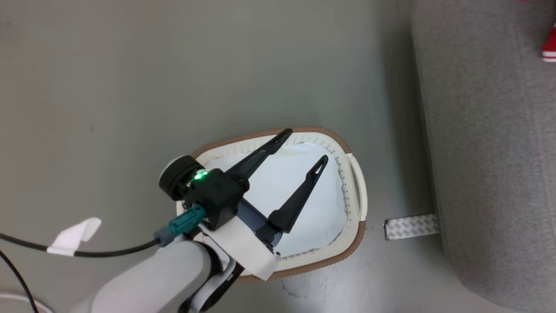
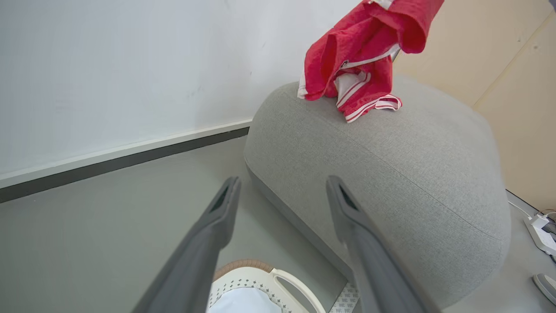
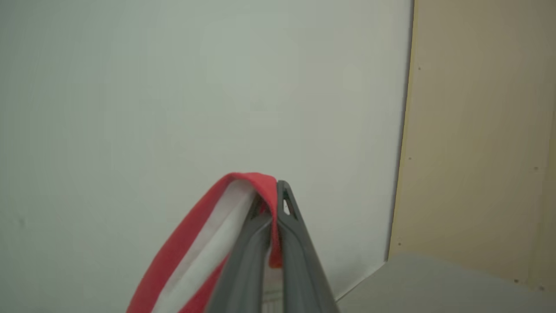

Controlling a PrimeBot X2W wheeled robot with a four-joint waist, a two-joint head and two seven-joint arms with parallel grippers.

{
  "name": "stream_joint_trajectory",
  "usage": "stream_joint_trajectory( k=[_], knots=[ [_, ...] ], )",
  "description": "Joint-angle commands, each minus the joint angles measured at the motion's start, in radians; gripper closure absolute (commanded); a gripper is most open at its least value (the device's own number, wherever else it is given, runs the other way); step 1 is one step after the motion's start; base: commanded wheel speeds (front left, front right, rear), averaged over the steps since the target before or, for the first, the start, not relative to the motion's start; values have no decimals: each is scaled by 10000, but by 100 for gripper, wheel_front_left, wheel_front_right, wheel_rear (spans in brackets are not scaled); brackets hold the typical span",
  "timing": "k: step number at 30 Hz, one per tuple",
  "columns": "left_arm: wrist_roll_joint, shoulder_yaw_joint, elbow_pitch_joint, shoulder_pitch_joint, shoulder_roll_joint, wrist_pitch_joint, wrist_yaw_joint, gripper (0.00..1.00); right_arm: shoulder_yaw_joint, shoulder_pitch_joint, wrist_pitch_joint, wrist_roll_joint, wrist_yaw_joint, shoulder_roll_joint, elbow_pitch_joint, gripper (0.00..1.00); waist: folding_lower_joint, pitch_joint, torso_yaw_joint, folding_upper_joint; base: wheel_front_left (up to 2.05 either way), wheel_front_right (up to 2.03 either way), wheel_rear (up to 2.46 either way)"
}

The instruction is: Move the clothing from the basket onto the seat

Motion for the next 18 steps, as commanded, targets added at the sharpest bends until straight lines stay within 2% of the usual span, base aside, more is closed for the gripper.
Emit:
stream_joint_trajectory(
  k=[1, 5, 13, 14, 15, 17, 18],
  knots=[
    [137, 46, -92, -138, 117, -27, 42, 0, -674, -75, 32, -627, -22, -124, 231, 100, -3, 433, 179, 0, 0, 0, 0],
    [122, 98, -216, -172, 257, 74, 90, 0, -2070, 576, -227, -2032, -22, 220, 763, 100, -3, 856, 179, 0, 0, 0, 0],
    [188, 82, -306, -97, 505, 227, 214, 0, -4225, 1566, -1287, -3940, -22, 1645, 1509, 100, -3, 1327, 131, 0, 0, 0, 0],
    [192, 82, -304, -94, 521, 230, 212, 0, -4392, 1630, -1390, -4160, -22, 1768, 1600, 96, -3, 1328, 131, 0, 0, 0, 0],
    [187, 82, -289, -84, 526, 235, 231, 0, -4527, 1671, -1456, -4354, -22, 1846, 1693, 83, -3, 1309, 127, 0, 0, 0, 0],
    [146, 99, -226, -63, 533, 234, 261, 0, -4706, 1744, -1516, -4636, -22, 1924, 1911, 45, -3, 1223, 113, 0, 0, 0, 0],
    [126, 119, -194, -54, 526, 212, 286, 0, -4683, 1846, -1491, -4726, -22, 1956, 2081, 0, -3, 1157, 103, 0, 0, 0, 0]
  ],
)
